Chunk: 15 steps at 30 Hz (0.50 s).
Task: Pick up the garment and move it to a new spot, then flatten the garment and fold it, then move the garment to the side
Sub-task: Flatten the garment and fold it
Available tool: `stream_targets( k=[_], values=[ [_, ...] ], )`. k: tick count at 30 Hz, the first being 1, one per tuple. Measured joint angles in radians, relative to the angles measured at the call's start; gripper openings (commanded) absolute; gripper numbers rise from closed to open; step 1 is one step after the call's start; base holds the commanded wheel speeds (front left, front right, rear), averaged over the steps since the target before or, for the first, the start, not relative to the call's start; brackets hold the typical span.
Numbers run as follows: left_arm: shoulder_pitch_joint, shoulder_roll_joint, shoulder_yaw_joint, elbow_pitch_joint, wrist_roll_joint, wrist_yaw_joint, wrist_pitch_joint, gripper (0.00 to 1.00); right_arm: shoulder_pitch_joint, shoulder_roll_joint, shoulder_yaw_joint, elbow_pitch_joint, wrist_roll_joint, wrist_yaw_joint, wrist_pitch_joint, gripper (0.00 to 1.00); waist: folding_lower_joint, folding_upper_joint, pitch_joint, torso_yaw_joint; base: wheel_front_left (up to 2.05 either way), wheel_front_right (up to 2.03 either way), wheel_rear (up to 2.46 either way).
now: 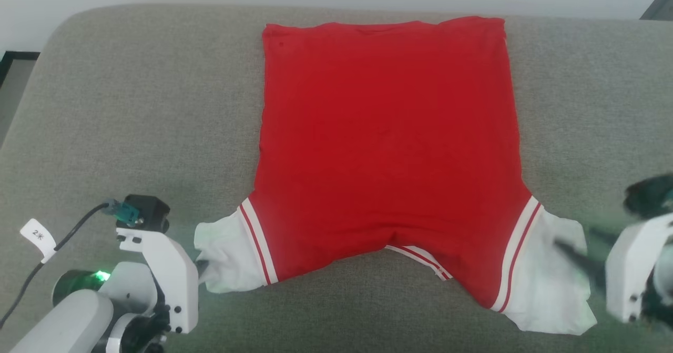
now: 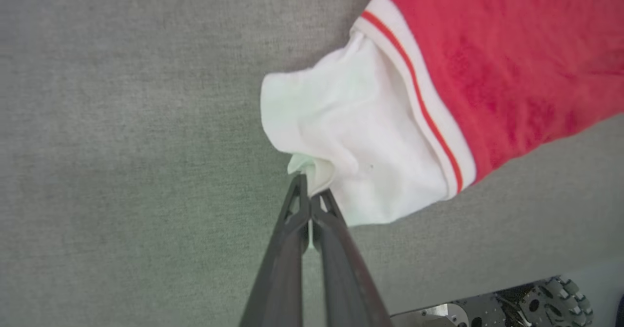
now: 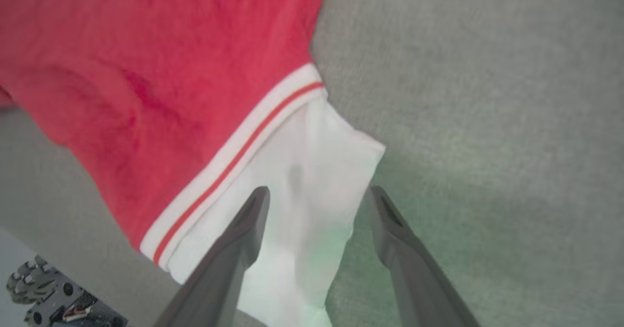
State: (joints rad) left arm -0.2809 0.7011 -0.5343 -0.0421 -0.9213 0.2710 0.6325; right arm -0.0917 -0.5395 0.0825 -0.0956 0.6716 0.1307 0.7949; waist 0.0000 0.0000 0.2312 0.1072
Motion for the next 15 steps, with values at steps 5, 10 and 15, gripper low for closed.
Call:
stream_targets(
  k=[5,10,15],
  values=[
    [-0.007,-0.025,0.008,0.016,0.006,-0.03,-0.065,0.0,-0.071,0.046,-0.081,-0.038,-0.099,0.0,-0.103,1.0,0.0,0.0,0.021,0.01,0.0,0.0,0.0],
    [-0.028,-0.052,0.0,0.031,0.008,-0.052,-0.09,0.0,-0.23,0.084,-0.103,0.024,-0.2,0.0,-0.248,1.0,0.0,0.0,0.054,0.027,0.0,0.0,0.0],
    [-0.066,-0.08,-0.017,0.053,0.018,-0.075,-0.103,0.0,-0.423,0.081,-0.058,0.196,-0.267,0.0,-0.354,1.0,0.0,0.0,0.095,0.058,0.0,0.0,0.0]
  ],
)
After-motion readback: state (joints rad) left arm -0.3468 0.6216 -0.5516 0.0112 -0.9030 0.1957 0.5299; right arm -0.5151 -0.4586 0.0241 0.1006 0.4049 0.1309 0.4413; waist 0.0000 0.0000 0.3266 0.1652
